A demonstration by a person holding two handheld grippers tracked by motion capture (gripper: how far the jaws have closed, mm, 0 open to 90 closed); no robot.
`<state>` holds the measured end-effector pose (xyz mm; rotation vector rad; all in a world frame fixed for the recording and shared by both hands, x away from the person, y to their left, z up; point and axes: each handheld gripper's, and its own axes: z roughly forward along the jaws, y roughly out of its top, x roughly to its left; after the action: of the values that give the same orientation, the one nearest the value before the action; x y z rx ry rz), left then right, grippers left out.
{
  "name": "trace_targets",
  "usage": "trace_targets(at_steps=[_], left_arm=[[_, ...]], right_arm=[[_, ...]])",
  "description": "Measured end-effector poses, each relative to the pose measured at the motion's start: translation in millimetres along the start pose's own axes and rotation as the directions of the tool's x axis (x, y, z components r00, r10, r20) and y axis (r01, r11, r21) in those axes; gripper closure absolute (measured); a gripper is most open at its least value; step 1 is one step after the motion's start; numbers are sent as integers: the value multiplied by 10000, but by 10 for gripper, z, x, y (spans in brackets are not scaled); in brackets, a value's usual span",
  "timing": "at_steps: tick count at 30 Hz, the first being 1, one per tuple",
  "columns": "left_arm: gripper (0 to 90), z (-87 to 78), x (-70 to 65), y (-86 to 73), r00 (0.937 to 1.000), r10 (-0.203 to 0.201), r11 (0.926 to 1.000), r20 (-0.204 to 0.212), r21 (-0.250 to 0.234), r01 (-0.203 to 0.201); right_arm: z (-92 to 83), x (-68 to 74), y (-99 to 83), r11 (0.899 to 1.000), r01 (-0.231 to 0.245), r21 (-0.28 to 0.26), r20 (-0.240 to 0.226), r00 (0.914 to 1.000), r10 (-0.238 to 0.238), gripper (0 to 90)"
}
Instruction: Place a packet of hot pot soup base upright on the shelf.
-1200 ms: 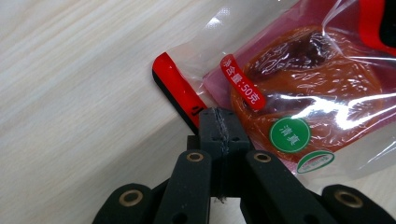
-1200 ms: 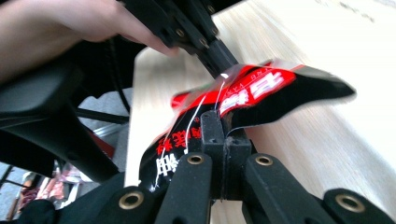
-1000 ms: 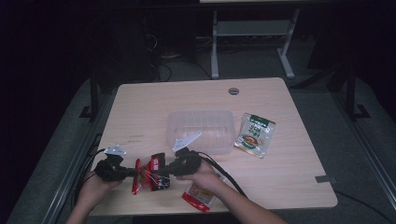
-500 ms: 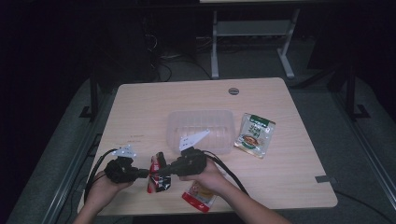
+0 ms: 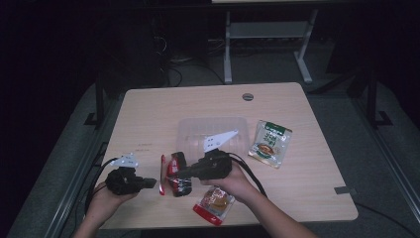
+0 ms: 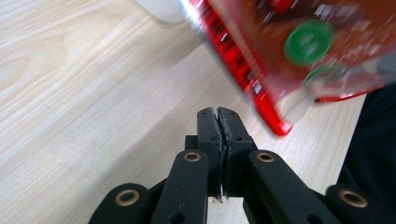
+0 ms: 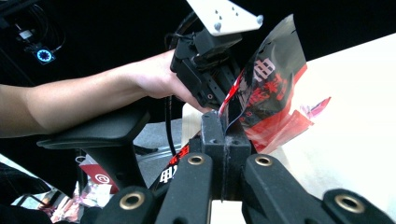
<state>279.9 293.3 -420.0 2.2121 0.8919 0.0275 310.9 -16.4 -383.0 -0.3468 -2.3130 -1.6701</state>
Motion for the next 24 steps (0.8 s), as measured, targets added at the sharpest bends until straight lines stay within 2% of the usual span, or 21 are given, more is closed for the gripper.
trace_targets(at_steps=[6,9,13,15,16,18,24], left_arm=[[847,-17,39,-28,9997,-83,9999,-217,104,86],[829,-25,62,-38,9992,56,9998,-388,177,-49],[733,-18,93,-60,9979,65,9999,-648,151,-56],[719,-17,96,-66,9976,-25,9999,-687,147,35],[676,-16,106,-69,9970,42,10000,-773,92,-35],[663,-17,111,-70,9965,75,9999,-832,105,-66],[519,-4,124,-76,9917,121,9998,-1278,146,-104]], right_arm=[[-219,27,103,9998,121,-164,369,9993,-115,900],[-316,18,130,9995,149,-272,542,9984,-134,900],[-502,-15,171,9985,362,-412,903,9954,-324,900],[-534,-18,183,9984,333,-465,942,9951,-288,900],[-598,-40,204,9974,386,-604,1022,9942,-323,900],[-618,-46,210,9975,379,-592,1070,9938,-314,900],[-732,-127,235,9958,322,-853,1399,9900,-201,900]])
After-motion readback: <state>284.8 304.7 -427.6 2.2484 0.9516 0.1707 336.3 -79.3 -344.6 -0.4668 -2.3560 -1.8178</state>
